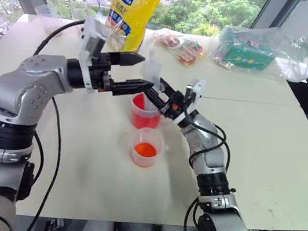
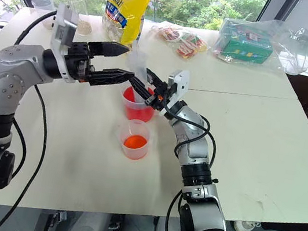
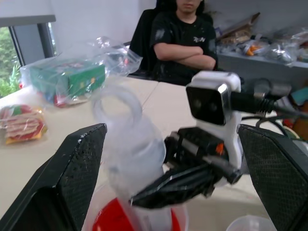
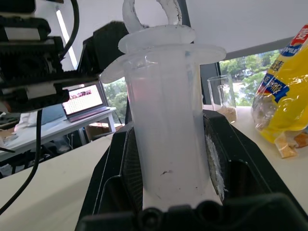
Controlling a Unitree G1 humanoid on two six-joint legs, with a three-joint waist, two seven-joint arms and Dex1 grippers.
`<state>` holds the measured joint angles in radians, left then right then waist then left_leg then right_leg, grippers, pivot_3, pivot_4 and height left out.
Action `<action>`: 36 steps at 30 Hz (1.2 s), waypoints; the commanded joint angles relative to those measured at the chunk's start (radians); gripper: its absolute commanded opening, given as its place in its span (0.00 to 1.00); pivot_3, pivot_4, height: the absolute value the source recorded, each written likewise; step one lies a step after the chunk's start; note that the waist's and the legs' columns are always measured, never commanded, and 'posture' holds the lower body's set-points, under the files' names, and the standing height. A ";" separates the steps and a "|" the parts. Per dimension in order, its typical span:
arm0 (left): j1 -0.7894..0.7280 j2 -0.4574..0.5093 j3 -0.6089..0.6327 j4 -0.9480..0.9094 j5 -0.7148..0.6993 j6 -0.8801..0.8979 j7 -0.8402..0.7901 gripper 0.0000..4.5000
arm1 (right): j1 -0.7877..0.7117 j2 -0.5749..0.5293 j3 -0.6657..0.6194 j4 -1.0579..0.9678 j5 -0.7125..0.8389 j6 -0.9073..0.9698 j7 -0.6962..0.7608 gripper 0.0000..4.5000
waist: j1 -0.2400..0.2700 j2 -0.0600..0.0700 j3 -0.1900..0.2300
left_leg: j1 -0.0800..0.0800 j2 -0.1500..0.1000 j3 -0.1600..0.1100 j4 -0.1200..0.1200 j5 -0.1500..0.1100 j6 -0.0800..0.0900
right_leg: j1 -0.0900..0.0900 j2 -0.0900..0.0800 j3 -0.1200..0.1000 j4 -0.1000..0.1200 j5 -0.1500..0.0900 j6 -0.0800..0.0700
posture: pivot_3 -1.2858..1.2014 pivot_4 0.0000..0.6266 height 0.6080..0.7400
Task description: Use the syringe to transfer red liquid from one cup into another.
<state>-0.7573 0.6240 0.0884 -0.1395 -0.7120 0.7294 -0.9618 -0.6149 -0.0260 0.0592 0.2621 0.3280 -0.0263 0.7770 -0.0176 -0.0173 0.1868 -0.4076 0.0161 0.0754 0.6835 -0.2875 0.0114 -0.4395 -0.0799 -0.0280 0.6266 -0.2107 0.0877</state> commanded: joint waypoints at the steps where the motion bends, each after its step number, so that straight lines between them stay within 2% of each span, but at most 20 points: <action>1: -0.034 -0.010 -0.005 -0.003 -0.012 -0.006 -0.011 1.00 | -0.003 -0.003 0.009 -0.010 -0.004 -0.023 0.008 0.31 | 0.000 0.000 0.000 | 0.000 0.000 0.000 0.000 0.000 0.000 | 0.000 0.000 0.000 0.000 0.000 0.000 | 0.52 0.24 1.00; 10: -0.048 -0.056 -0.064 0.063 0.036 -0.033 -0.031 1.00 | -0.014 -0.011 0.014 0.001 -0.010 -0.025 0.008 0.31 | -0.001 0.000 0.000 | 0.001 0.000 0.000 0.000 0.001 -0.001 | 0.000 0.000 0.000 0.002 0.000 0.000 | 0.52 0.24 1.00; 13: -0.058 -0.072 -0.065 0.085 0.035 -0.037 -0.034 0.79 | -0.016 -0.015 0.014 0.006 -0.012 -0.027 0.010 0.31 | 0.000 0.000 0.000 | 0.000 0.000 0.000 0.000 0.001 -0.001 | 0.000 0.000 0.000 0.002 0.000 0.000 | 0.52 0.24 1.00; 20: -0.083 -0.093 -0.054 0.113 0.039 -0.043 -0.030 0.02 | -0.009 -0.015 0.019 0.003 -0.015 -0.023 0.015 0.31 | 0.000 0.000 0.000 | 0.000 0.000 -0.001 0.000 0.001 -0.001 | 0.000 0.000 0.000 0.002 0.000 0.000 | 0.52 0.24 1.00; 36: -0.202 -0.087 0.013 0.179 0.062 -0.097 -0.006 0.01 | 0.013 -0.030 0.039 0.018 -0.011 0.021 0.046 0.31 | 0.000 0.000 0.000 | 0.000 0.000 -0.001 0.000 0.001 -0.001 | 0.000 0.000 0.000 0.002 0.000 0.000 | 0.52 0.24 1.00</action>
<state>-0.8829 0.5290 0.0348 0.0704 -0.6417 0.6916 -0.9838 -0.6131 -0.0575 0.0660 0.2824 0.3267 -0.0251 0.7995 -0.0179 -0.0173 0.1868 -0.4072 0.0161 0.0746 0.6836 -0.2868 0.0104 -0.4400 -0.0797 -0.0281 0.6287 -0.2109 0.0875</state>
